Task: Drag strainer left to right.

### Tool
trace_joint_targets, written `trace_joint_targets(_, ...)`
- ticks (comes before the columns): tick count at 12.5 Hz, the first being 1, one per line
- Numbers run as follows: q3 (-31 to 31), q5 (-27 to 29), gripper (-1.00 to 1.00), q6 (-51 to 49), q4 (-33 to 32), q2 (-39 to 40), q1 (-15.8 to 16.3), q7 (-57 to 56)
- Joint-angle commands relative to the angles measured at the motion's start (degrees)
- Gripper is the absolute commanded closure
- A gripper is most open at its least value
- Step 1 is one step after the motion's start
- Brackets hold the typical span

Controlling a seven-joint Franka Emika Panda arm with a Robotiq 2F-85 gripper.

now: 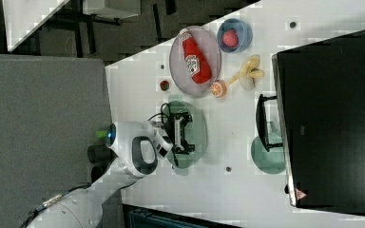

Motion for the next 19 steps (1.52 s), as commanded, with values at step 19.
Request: trace_joint_targets(19,-17.08,0.03,-1.0,0.76,0.29,-1.67,-1.01,-25.34)
